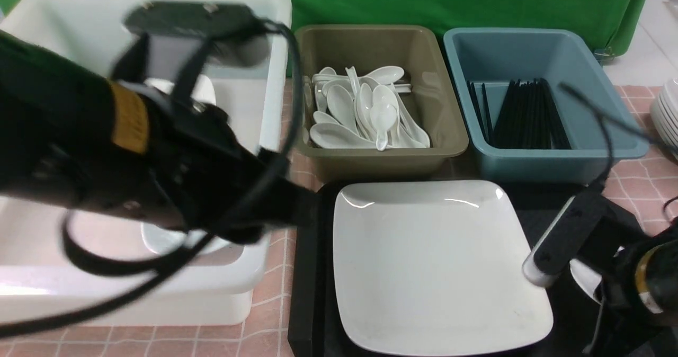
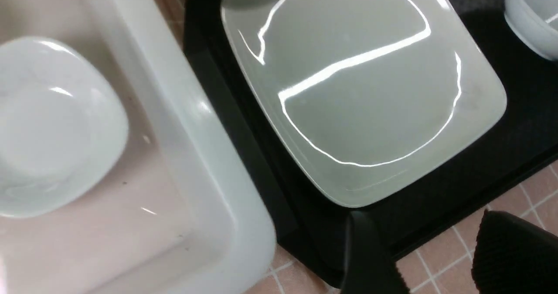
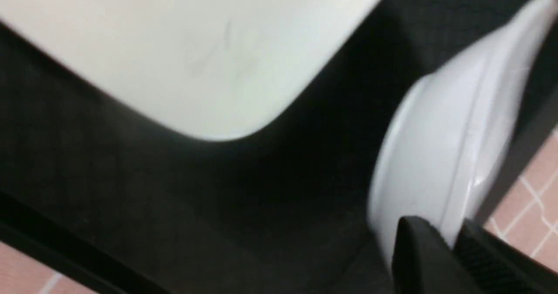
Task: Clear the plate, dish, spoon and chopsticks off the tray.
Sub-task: Use the right arm to grab a small plate from the dinner plate, then use the right arm to put the small plate into the large storage box on the left
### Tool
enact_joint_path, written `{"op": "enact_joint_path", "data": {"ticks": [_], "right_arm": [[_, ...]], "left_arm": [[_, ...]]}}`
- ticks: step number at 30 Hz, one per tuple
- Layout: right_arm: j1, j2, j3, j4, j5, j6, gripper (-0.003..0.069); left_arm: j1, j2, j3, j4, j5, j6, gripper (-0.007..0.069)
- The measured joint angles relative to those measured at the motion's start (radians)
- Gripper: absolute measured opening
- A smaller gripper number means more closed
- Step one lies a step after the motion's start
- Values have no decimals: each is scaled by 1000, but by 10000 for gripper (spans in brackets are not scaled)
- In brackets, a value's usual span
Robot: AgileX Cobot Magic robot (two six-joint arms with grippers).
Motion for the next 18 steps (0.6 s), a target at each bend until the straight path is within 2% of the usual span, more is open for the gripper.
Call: {"op": "enact_joint_path", "data": {"ticks": [1, 3, 4, 6, 7, 9, 16, 18], "right_arm": [[0, -6, -4, 0, 2, 0, 86], [0, -80, -65, 62, 37, -17, 85], [0, -80, -65, 67, 40, -19, 85], [0, -143, -145, 142, 75, -71, 85], [0, -147, -152, 148, 75, -77, 85], [0, -181, -237, 249, 98, -148, 85], [0, -169, -449, 507, 90, -338, 85], [0, -129, -529, 636, 71, -433, 85]], "left_arm": [[4, -3, 0, 2, 3, 0, 281], [56, -50, -44, 29, 49, 0, 195], [61, -50, -47, 30, 49, 0, 195], [123, -105, -77, 46, 74, 25, 97], [128, -109, -78, 48, 76, 27, 91], [201, -163, -84, 62, 98, 41, 22], [371, -247, -84, 115, 170, 52, 0], [454, -264, -84, 142, 196, 54, 0]]}}
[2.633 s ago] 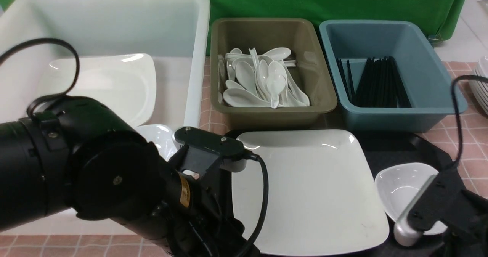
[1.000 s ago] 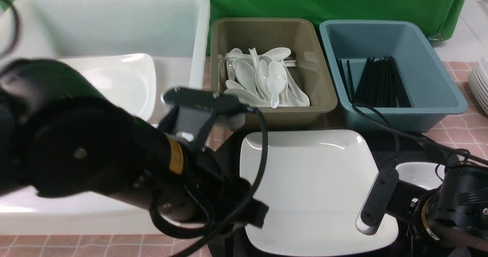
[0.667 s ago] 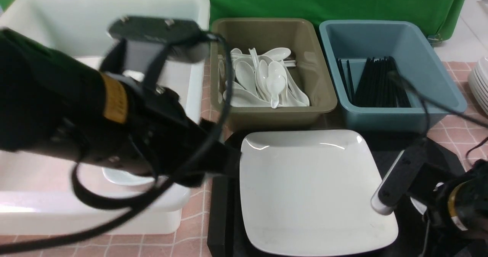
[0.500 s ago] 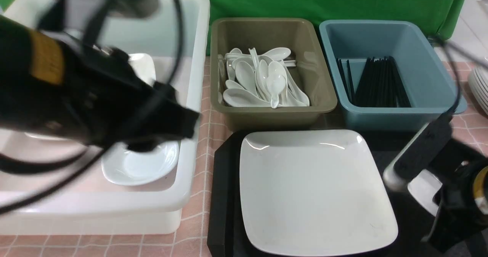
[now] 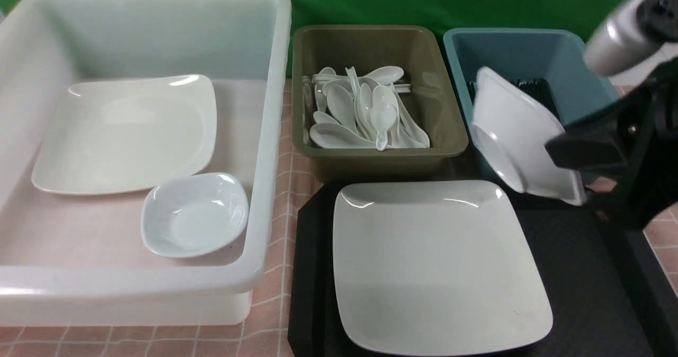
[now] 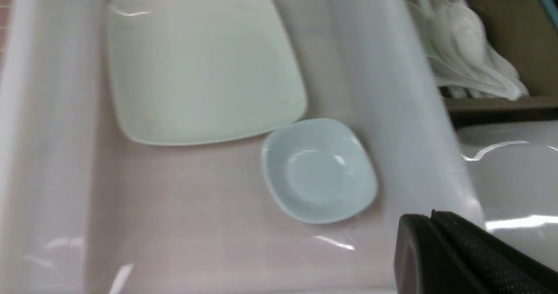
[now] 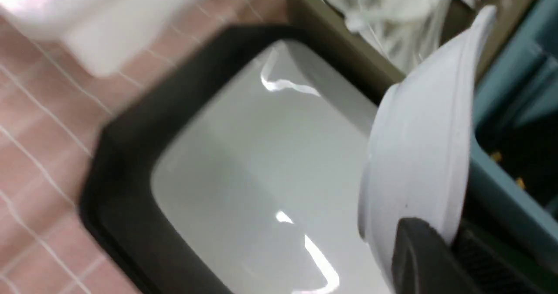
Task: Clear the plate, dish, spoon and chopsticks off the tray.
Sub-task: Use the right arm to put the small plate into the large storage box on the left
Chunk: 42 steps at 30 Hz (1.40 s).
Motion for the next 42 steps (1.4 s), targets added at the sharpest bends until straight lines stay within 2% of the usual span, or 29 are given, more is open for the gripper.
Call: {"op": "enact_joint_path", "data": {"ticks": [4, 7, 8, 10, 11, 12, 13, 15, 17, 19, 22, 25, 31, 38, 41, 42], "right_arm": [[11, 121, -125, 254, -17, -173, 85], [71, 245, -222, 342, -21, -266, 85], [71, 245, -229, 344, -23, -266, 85], [139, 359, -328, 362, -26, -314, 85], [144, 368, -336, 362, -26, -317, 85], [186, 440, -401, 367, -35, -350, 85], [190, 459, -417, 368, -38, -354, 85], [233, 577, -516, 372, -54, -414, 85], [246, 622, -551, 373, -61, -456, 85], [262, 744, -625, 373, -79, -570, 85], [264, 850, -666, 360, -117, -684, 85], [264, 935, -679, 278, -185, -741, 85], [264, 1021, -679, 140, -240, -757, 85], [265, 1066, -684, 120, -271, -753, 87], [265, 1069, -684, 120, -276, -748, 109], [265, 1069, -685, 119, -279, -747, 141]], "left_arm": [[157, 0, 0, -27, 25, 67, 0], [286, 17, 0, -123, 27, 162, 1], [304, 19, 0, -138, 27, 168, 1], [428, 45, 0, -231, 29, 246, 4], [428, 48, 0, -231, 29, 253, 4], [515, 69, 0, -307, 29, 305, 3], [525, 72, 0, -315, 29, 312, 3], [641, 111, 0, -433, 29, 393, 3], [685, 123, 2, -481, 29, 410, 3], [749, 145, 9, -563, 28, 448, 4], [767, 153, 21, -589, 28, 466, 5], [767, 160, 33, -601, 28, 471, 5], [767, 162, 43, -622, 10, 474, 5], [767, 163, 43, -623, 5, 474, 5], [767, 167, 43, -623, 5, 474, 5], [767, 170, 43, -624, 5, 475, 5]]}}
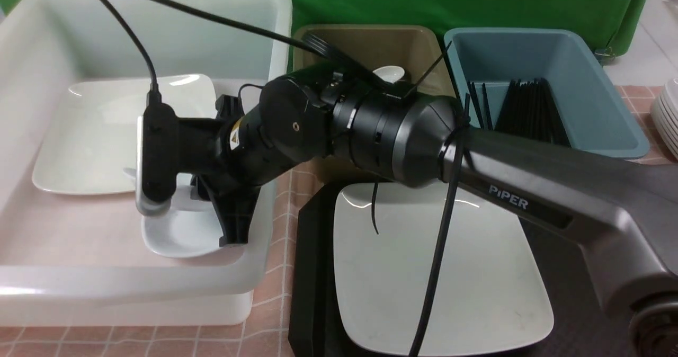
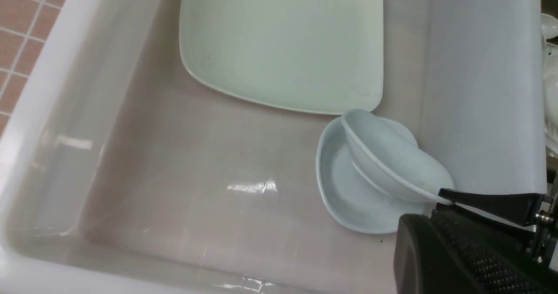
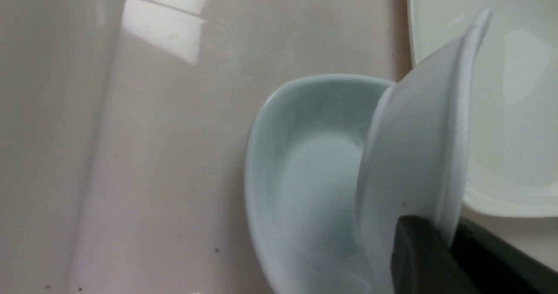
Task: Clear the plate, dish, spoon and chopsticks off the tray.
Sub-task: Use the right arm to put the small plate into the large storage box on the left, then use the right arm to grab a plate from the dinner plate
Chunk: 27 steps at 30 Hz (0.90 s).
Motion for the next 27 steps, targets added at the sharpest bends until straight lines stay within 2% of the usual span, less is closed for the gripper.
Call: {"op": "enact_joint_path", "data": {"ticks": [3, 6, 8, 19, 21, 23, 24, 25, 27], "right_arm": [[0, 0, 0, 0, 0, 8, 219], [0, 0, -1, 0, 13, 38, 343], [1, -3, -1, 0, 33, 50, 372], [2, -162, -3, -12, 195, 168, 391], [2, -197, -3, -12, 245, 202, 379], [2, -255, -3, -15, 320, 260, 304], [2, -255, -3, -15, 328, 264, 294], [2, -299, -3, -22, 388, 294, 216], [2, -375, -3, -36, 476, 336, 106]], "left_arm": [[0, 6, 0, -1, 0, 1, 5], [0, 11, 0, -2, 0, 1, 5], [0, 11, 0, -2, 0, 1, 5], [0, 11, 0, -51, 1, 24, 5], [0, 11, 0, -55, 6, 24, 5], [0, 11, 0, -68, 7, 25, 5], [0, 11, 0, -71, 7, 25, 5], [-9, 11, 0, -81, 7, 36, 5], [-36, 11, 0, -91, 7, 51, 5]]}}
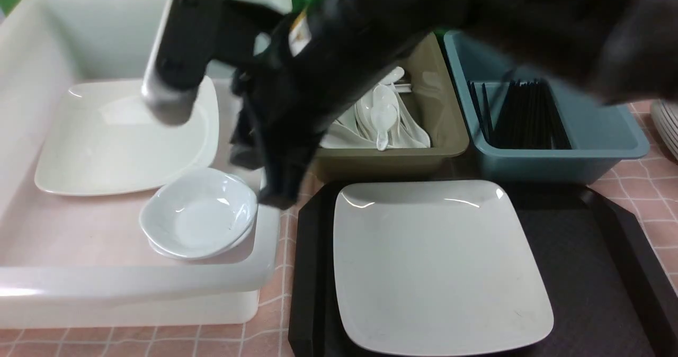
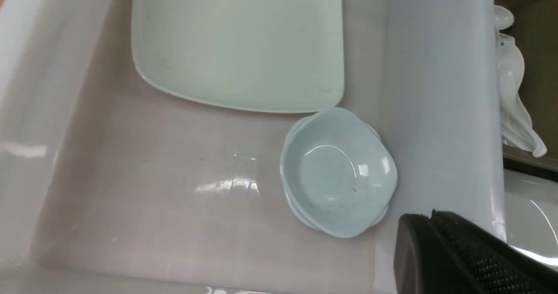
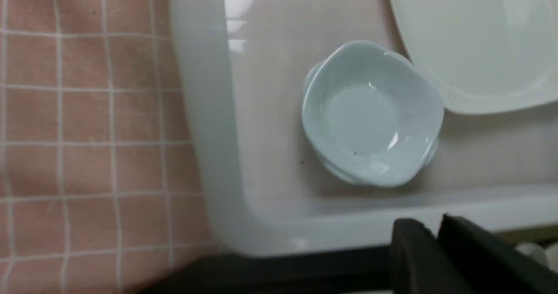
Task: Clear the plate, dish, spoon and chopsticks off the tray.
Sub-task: Use the right arm to grab a plate from the dinner plate
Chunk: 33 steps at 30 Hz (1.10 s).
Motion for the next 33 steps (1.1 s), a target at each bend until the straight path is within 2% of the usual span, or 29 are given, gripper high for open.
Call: {"op": "enact_joint_path", "data": {"ticks": [1, 3, 4, 5, 11, 12, 15, 17, 20, 21, 22, 25, 30, 33], "right_arm": [[0, -41, 0, -12, 50, 28, 62], [0, -126, 0, -54, 157, 110, 30], [0, -143, 0, -60, 164, 119, 30], [-2, -212, 7, -106, 164, 209, 30], [-44, -461, 84, -207, 164, 467, 30], [-46, -470, 90, -209, 164, 476, 30], [-76, -643, 252, -225, 164, 611, 30], [-77, -727, 353, -225, 164, 659, 30], [-78, -911, 597, -225, 162, 789, 30], [-78, -911, 597, -225, 162, 797, 30], [-78, -999, 722, -225, 156, 876, 30], [-82, -1152, 942, -225, 112, 1033, 30], [-83, -1270, 1278, -225, 56, 1215, 30], [-83, -1268, 1382, -225, -9, 1258, 30]], "left_arm": [[-25, 3, 0, -5, 0, 3, 5], [-99, 10, 0, -11, 0, 20, 5], [-107, 12, 0, -11, 0, 23, 5], [-181, 21, 0, -11, 0, 26, 5], [-440, 69, 0, -11, 9, 12, 6], [-449, 71, 0, -11, 9, 9, 6], [-619, 110, 0, -11, 7, -66, 24], [-698, 130, 0, -7, -6, -106, 43], [-879, 200, 0, 34, -80, -200, 112], [-890, 200, 0, 38, -80, -200, 112], [-970, 242, 0, 76, -118, -241, 157], [-1078, 328, 0, 131, -157, -295, 251], [-1148, 449, 0, 140, -194, -333, 374], [-1151, 476, 0, 137, -204, -341, 413]]}}
